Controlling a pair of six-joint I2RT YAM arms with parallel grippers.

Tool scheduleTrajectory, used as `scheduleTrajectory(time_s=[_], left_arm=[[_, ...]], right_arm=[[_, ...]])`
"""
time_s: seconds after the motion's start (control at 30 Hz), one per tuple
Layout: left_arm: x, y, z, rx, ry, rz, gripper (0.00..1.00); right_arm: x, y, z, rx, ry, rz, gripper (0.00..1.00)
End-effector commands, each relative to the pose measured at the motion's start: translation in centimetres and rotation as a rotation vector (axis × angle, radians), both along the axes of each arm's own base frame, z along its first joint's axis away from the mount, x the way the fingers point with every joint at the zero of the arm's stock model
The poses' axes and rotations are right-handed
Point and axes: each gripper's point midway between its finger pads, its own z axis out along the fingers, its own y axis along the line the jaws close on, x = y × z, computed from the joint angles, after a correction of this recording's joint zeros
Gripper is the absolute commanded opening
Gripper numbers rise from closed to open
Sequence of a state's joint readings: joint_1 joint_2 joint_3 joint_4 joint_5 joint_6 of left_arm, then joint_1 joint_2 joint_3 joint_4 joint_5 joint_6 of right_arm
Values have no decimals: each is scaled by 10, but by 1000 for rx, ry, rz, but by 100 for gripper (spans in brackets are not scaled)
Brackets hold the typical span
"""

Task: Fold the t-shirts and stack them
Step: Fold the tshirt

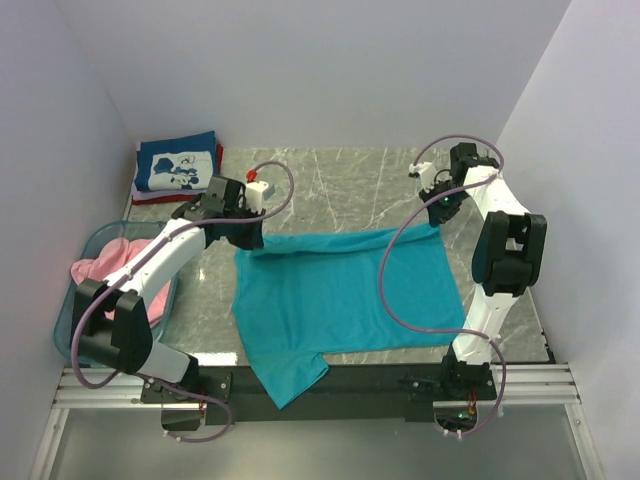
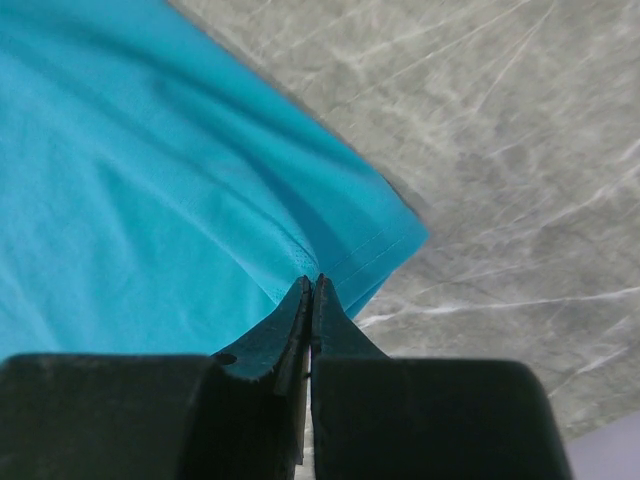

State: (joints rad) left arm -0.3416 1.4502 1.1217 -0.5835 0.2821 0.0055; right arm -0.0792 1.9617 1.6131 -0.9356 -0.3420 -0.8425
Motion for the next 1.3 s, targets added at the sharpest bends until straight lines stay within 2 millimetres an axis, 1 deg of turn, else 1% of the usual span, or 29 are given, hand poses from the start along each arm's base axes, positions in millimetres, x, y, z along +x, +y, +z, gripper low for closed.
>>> scheduleTrajectory(time_s=[0.0,0.03,0.07,0.13,0.17,0.27,0.37,0.47,0.57,0.7,0.8,0.83,0.87,0.9,0.93,0.97,1.0,1.03,1.07,1.1,1.13,1.17,1.2,1.23,1.27], left_arm=[[-23,6,-7,22,22,-28,0],[-27,7,-12,32,30,-35,0],[-34,8,-21,42,49,-46,0],[-40,9,-28,52,64,-56,1],[-44,7,-34,57,74,-72,1],[-49,0,-41,49,97,-103,0],[-50,-5,-50,63,123,-122,0],[-52,-5,-60,74,153,-123,1],[-52,-4,-64,83,164,-122,1],[-54,-3,-65,85,162,-138,1],[-60,0,-66,104,175,-164,1],[-63,0,-64,104,179,-183,3],[-74,-1,-61,92,190,-254,13],[-81,-3,-57,79,193,-300,18],[-85,-3,-53,78,166,-376,23],[-88,-4,-42,65,124,-406,37],[-94,-6,-35,47,112,-443,41],[-93,-7,-28,48,66,-505,44],[-92,-9,-19,39,28,-517,47],[-88,-12,-12,26,-1,-525,49],[-82,-17,-3,13,-37,-538,51],[-78,-21,-1,1,-42,-541,53],[-67,-27,3,-9,-71,-531,54],[-59,-33,9,-30,-79,-509,54],[-52,-39,3,-37,-60,-492,55]], right_arm=[[-2,-7,16,-15,-59,16,0],[-3,-9,14,-24,-56,22,0],[-8,-9,8,-28,-41,27,0],[-9,-13,5,-49,-45,30,0],[-13,-14,-1,-55,-33,34,0],[-16,-16,-7,-73,-28,40,0],[-19,-15,-9,-70,-16,43,0],[-24,-15,-11,-69,-3,49,0],[-27,-16,-13,-79,-1,56,0],[-32,-18,-16,-93,0,71,0],[-39,-19,-16,-100,13,91,0],[-40,-19,-15,-104,13,97,3],[-43,-20,-16,-112,16,105,10],[-43,-22,-10,-128,-5,119,15],[-44,-25,-9,-140,-10,124,18],[-44,-26,-6,-146,-20,125,26],[-43,-28,-1,-152,-34,132,29],[-40,-28,5,-151,-49,132,29],[-39,-28,8,-149,-50,134,31],[-43,-29,10,-142,-28,134,33],[-38,-28,18,-136,-40,129,36],[-38,-24,21,-110,-34,131,41],[-45,-20,18,-81,14,120,41],[-44,-16,18,-62,22,101,41],[-41,-12,16,-32,45,74,40]])
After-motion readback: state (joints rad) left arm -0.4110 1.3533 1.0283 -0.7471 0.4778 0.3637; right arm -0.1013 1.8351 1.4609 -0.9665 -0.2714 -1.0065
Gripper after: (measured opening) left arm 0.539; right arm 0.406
